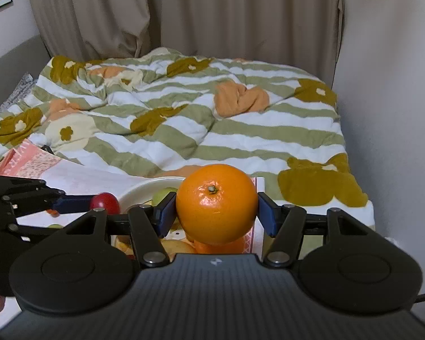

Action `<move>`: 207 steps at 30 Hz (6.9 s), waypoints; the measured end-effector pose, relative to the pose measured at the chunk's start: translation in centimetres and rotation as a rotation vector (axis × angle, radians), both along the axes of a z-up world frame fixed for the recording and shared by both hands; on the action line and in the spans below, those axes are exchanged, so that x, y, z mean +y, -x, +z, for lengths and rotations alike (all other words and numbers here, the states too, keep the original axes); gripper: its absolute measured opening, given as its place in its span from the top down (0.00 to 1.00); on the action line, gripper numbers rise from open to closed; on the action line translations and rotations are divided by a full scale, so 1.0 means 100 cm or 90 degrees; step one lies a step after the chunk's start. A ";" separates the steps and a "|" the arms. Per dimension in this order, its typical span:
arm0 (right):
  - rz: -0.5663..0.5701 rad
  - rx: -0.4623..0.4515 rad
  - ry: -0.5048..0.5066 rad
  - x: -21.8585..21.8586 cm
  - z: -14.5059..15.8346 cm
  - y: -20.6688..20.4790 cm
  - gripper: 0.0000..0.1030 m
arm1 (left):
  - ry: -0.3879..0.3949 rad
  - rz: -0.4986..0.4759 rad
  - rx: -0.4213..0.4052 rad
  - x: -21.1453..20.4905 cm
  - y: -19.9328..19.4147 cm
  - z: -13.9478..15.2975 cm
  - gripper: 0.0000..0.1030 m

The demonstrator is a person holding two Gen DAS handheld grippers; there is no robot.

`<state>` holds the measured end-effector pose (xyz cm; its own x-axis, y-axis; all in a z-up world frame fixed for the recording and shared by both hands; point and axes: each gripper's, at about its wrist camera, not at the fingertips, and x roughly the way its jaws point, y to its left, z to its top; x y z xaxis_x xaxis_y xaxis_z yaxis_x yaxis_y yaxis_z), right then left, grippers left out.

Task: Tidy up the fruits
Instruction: 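Carry the red tomato and orange over the white bowl with both tools, then open the left tool over the bowl while the right tool releases the orange in, then withdraw both tools toward the last tangerine and green apple, then grasp the tangerine with the left tool while the right tool grasps the green apple, then carry the tangerine and green apple over the white bowl with both tools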

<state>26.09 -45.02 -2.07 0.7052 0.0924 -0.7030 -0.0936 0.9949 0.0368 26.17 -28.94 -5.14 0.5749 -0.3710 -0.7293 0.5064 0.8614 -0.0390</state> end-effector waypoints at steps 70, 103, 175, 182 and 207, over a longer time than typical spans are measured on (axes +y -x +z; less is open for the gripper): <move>-0.006 -0.045 -0.068 0.022 0.038 0.039 0.00 | 0.022 0.131 -0.108 0.082 0.096 0.070 0.08; -0.085 -0.001 -0.018 0.193 -0.017 0.076 0.00 | 0.027 0.067 -0.007 0.262 0.006 0.006 0.02; 0.033 -0.018 -0.021 0.160 -0.013 0.105 0.31 | 0.083 0.051 -0.023 0.168 0.045 0.038 0.62; 0.074 -0.058 -0.011 0.098 0.016 0.122 0.31 | 0.096 0.107 -0.062 0.124 0.082 0.060 0.62; 0.081 -0.036 -0.041 0.002 -0.007 0.031 0.31 | 0.025 0.072 0.009 0.021 0.031 -0.006 0.62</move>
